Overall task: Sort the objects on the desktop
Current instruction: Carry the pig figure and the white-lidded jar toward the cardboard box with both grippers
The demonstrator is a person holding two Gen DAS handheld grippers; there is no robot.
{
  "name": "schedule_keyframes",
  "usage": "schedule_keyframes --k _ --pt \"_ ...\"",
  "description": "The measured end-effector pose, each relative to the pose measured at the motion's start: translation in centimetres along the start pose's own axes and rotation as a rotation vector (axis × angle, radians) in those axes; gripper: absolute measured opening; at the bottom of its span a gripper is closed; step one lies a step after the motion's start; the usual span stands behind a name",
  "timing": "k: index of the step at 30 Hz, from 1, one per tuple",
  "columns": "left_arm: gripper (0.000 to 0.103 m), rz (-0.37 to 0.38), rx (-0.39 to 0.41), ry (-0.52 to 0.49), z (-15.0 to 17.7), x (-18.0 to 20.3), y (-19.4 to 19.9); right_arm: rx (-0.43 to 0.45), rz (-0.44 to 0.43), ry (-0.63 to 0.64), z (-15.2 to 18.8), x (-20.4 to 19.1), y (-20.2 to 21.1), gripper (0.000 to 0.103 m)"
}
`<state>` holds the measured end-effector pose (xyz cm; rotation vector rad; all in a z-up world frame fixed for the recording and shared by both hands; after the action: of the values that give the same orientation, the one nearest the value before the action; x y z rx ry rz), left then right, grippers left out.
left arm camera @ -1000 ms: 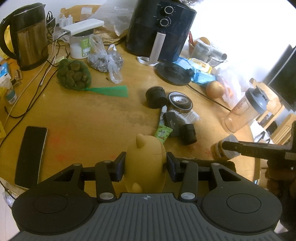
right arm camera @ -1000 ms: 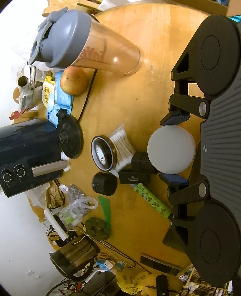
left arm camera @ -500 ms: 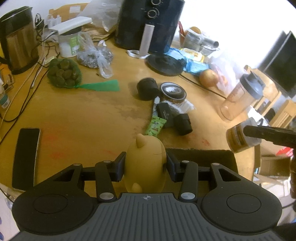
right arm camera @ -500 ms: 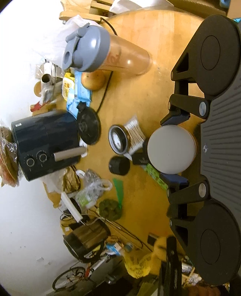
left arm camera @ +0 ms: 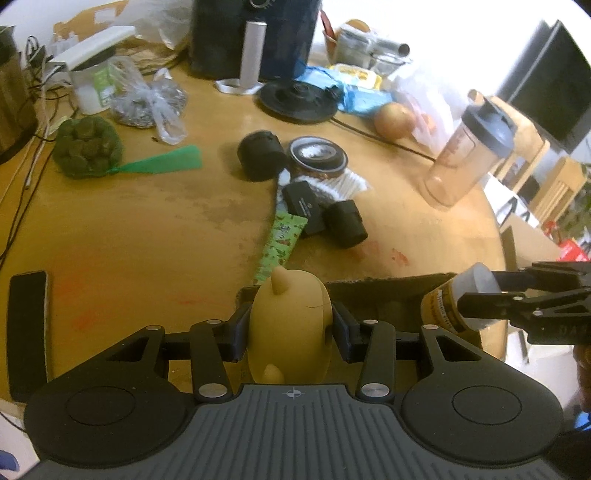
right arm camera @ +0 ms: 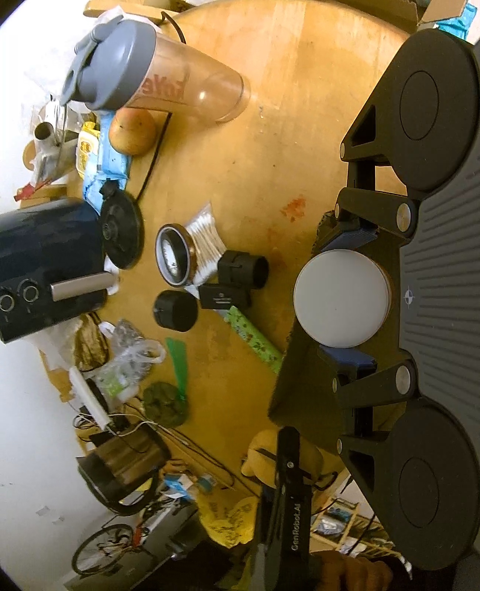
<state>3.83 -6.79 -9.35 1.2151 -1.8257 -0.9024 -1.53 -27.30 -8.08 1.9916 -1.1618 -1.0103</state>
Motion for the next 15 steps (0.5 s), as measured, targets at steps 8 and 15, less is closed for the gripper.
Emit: schedule_keyframes --k 8,15 --pt "0.044 0.003 -0.049 -0.037 0.2 0.3 -2.3 -0.032 0.045 0.034 0.6 0.2 -1.4 0.057" --pt "0.044 -0.041 -0.095 -0.040 0.8 -0.4 -4.2 -0.060 0.077 0.085 0.9 0.3 -2.8 0.057"
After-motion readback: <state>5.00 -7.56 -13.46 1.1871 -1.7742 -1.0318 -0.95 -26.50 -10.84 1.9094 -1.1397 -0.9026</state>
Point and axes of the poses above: each gripper's, at about its wrist camera, not at the fingertips, and y roughly against the way its jaws point, x to its right, z to its underside, the point moved 7 cm from there along -y, roughly the way its jaws point, and after that the axes turned 1 degree about -z, right-handed, at the moved point
